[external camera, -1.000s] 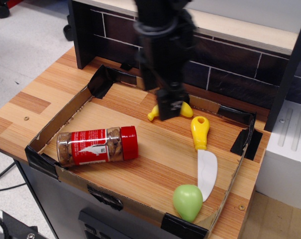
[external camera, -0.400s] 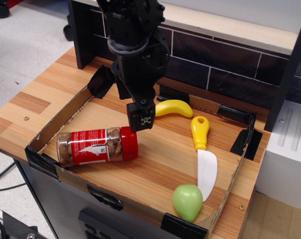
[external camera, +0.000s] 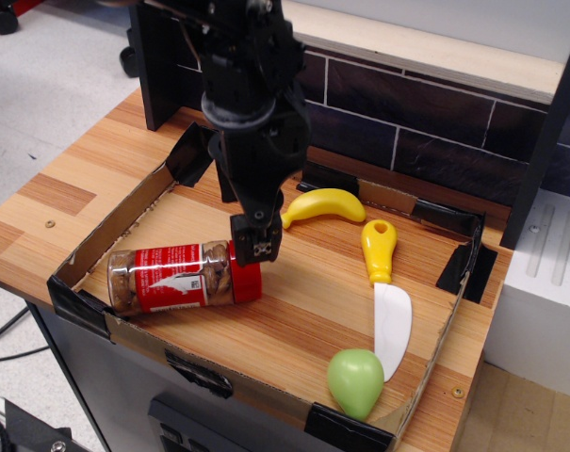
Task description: Upright basil bottle
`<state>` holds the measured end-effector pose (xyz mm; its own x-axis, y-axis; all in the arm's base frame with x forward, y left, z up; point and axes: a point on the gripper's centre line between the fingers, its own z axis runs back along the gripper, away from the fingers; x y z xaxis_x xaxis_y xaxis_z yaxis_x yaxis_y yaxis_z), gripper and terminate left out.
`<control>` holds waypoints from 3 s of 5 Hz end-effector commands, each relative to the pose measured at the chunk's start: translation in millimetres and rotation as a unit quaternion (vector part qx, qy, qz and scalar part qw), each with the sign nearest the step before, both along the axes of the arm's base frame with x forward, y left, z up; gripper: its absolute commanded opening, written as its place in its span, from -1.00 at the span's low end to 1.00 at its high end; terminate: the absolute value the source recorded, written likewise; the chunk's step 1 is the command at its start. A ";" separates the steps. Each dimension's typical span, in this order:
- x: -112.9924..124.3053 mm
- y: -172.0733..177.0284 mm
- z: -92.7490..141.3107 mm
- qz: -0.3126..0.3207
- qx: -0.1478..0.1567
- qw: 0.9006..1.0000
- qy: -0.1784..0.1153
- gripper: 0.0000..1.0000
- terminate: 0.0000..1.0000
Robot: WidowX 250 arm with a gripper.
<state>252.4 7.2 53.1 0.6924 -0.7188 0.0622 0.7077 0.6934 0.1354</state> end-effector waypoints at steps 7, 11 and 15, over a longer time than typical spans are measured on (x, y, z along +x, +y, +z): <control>2.2 -20.9 -39.7 -0.018 0.007 1.000 0.010 -1.00 -1.00; 15.1 -33.9 17.3 0.011 -0.037 0.999 -0.011 -1.00 -1.00; 22.7 -32.1 61.6 -0.007 -0.123 0.990 -0.066 -1.00 -1.00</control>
